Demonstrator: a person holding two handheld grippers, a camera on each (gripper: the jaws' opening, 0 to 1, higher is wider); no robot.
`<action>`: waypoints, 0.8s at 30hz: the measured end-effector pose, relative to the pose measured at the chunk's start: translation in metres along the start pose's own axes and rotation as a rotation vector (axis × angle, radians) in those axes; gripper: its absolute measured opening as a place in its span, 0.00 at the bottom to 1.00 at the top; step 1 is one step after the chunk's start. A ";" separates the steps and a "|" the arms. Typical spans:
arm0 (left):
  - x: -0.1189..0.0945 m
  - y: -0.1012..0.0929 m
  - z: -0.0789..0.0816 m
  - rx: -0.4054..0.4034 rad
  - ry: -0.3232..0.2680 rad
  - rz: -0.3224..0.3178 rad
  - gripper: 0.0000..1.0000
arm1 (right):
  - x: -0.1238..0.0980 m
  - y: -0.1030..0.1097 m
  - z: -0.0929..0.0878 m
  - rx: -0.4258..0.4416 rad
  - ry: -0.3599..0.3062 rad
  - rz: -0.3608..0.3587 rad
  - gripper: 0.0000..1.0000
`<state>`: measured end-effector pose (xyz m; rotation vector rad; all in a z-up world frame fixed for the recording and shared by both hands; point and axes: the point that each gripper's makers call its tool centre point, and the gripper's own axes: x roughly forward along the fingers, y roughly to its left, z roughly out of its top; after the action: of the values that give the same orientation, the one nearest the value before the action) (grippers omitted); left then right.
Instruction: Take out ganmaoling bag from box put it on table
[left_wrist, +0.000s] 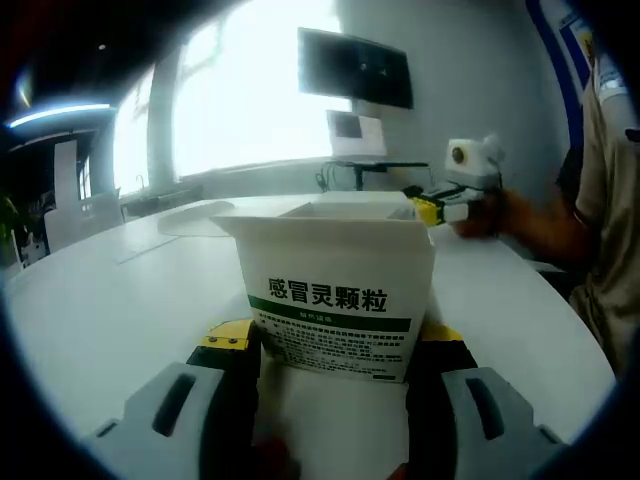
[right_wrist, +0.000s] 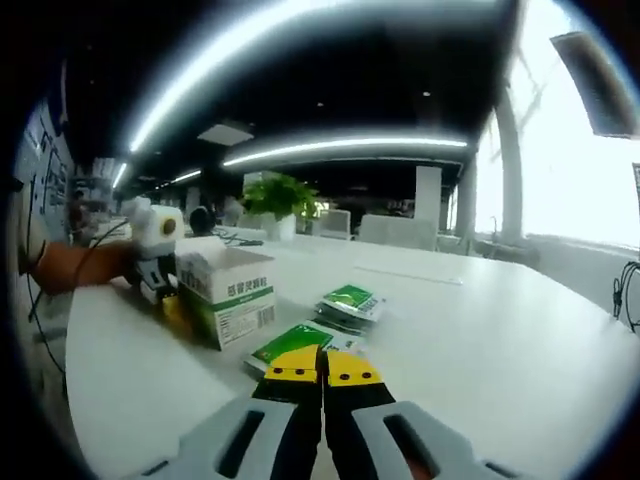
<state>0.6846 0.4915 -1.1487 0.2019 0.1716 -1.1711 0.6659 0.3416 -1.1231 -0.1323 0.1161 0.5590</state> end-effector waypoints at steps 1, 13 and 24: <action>0.000 0.000 0.000 0.000 0.000 0.000 0.49 | -0.001 0.001 0.001 -0.012 -0.010 0.000 0.00; 0.000 -0.001 0.000 0.000 0.000 0.000 0.49 | 0.000 0.006 -0.001 -0.063 -0.004 0.016 0.00; 0.000 -0.001 0.000 -0.001 0.000 0.001 0.49 | 0.001 0.007 -0.001 -0.078 -0.006 0.018 0.00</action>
<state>0.6839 0.4910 -1.1486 0.2017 0.1722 -1.1705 0.6630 0.3476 -1.1244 -0.2051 0.0898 0.5824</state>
